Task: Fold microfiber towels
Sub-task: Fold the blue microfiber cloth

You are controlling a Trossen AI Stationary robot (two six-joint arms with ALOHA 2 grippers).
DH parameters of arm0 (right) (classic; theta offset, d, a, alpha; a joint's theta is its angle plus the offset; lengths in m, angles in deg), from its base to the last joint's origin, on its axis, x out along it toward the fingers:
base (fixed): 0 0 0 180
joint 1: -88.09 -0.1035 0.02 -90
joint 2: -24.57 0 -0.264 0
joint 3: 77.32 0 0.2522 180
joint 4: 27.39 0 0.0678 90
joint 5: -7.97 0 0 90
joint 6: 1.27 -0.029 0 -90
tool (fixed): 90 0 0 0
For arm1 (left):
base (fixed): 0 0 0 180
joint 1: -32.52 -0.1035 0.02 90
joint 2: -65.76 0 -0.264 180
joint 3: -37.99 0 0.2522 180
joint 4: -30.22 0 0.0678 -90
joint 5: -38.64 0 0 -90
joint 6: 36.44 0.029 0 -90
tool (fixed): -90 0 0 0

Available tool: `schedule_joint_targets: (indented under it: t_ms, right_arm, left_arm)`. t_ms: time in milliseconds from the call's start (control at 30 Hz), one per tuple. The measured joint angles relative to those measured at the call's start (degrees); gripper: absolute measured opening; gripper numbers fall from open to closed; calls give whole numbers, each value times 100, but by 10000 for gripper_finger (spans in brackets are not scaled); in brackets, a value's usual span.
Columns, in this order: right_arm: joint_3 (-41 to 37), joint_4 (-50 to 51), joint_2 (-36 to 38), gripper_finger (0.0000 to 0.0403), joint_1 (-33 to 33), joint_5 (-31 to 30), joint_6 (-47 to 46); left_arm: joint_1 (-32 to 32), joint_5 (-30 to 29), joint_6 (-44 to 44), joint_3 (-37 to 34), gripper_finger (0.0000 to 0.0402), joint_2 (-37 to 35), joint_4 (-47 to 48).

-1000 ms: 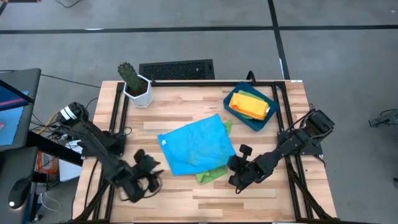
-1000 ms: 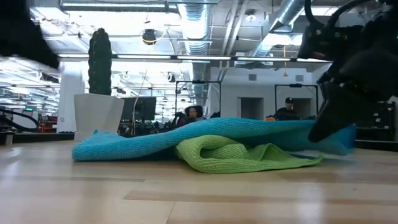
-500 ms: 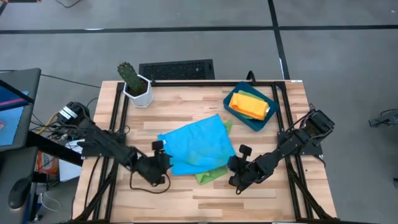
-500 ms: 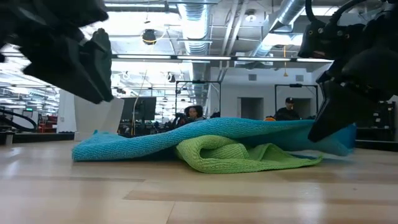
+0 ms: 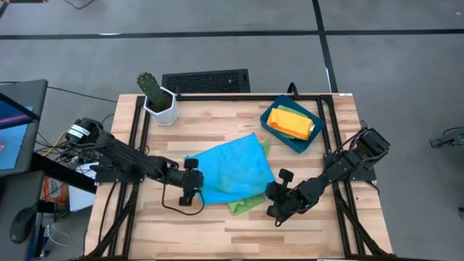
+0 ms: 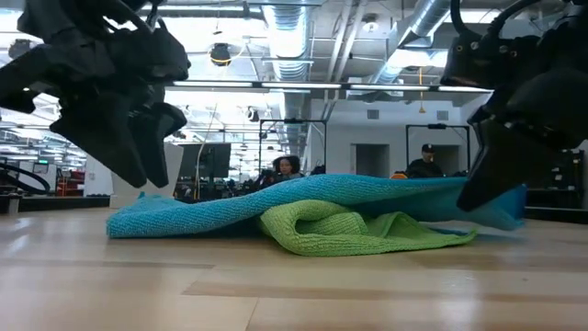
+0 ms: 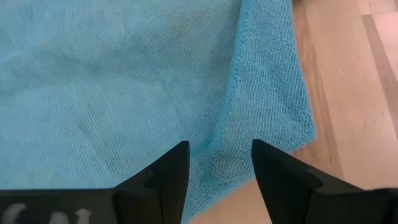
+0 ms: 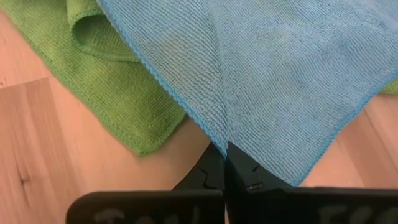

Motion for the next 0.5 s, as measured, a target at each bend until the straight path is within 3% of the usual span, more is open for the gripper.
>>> schedule_joint_targets:
  t_ms: [333, 500]
  right_arm:
    - [0, -21, 2, 12, -39, 27, -30]
    - [0, -21, 2, 12, -39, 27, -44]
  left_arm:
    - [-166, 341, 296, 0, 162, 391, -127]
    - [-169, 446, 329, 0, 112, 391, -105]
